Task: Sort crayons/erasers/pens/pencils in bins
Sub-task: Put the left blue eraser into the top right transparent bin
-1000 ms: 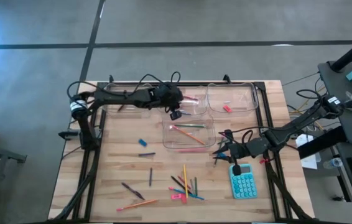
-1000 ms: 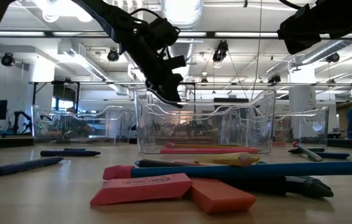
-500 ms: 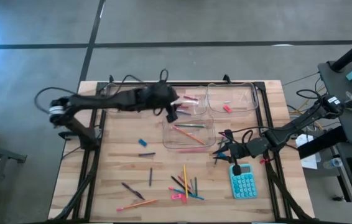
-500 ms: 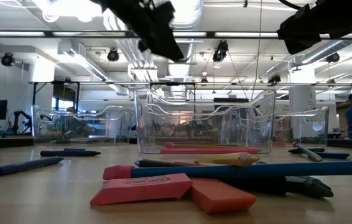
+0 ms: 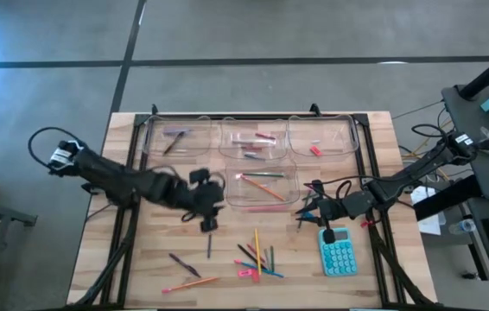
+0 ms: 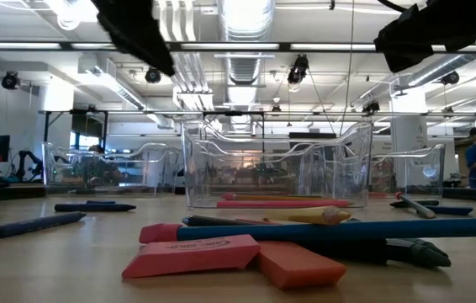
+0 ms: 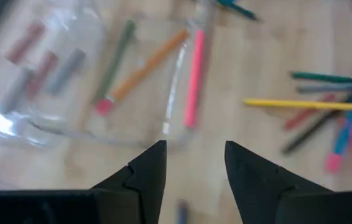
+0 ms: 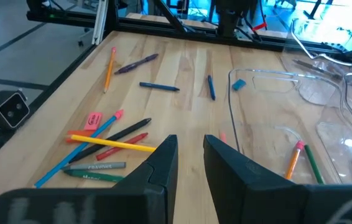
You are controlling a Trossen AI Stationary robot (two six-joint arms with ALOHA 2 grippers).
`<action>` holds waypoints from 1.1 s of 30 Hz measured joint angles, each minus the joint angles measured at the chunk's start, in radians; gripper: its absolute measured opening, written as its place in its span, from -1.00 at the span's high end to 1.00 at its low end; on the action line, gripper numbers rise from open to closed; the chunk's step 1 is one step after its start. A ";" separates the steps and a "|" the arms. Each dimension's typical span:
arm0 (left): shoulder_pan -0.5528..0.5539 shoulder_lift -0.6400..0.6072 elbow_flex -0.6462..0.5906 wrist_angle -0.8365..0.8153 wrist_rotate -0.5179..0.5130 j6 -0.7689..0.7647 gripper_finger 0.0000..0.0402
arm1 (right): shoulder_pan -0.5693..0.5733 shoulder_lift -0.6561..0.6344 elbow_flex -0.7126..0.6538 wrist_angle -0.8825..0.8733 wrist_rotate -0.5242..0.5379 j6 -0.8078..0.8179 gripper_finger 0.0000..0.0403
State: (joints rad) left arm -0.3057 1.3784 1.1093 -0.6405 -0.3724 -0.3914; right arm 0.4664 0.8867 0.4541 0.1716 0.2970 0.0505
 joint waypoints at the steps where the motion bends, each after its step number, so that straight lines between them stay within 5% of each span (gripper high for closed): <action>1: -0.027 -0.002 -0.020 0.000 0.000 -0.041 0.26 | 0.000 0.000 0.000 0.003 0.000 0.000 0.66; 11: -0.169 -0.003 -0.259 0.056 0.043 -0.404 0.26 | 0.000 0.000 0.000 0.042 0.002 -0.002 0.66; 20: -0.162 -0.003 -0.340 0.053 -0.021 -0.415 0.27 | 0.000 0.000 0.000 0.045 0.003 -0.002 0.66; 25: -0.093 -0.003 -0.364 0.025 -0.104 -0.422 0.27 | 0.000 0.000 0.000 0.045 0.004 -0.010 0.66; 33: 0.093 0.023 -0.408 0.031 -0.034 -0.437 0.27 | 0.000 0.000 0.000 0.043 0.019 -0.002 0.66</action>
State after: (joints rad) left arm -0.2126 1.4018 0.7013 -0.6096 -0.4060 -0.8289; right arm 0.4664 0.8871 0.4541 0.2150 0.3157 0.0485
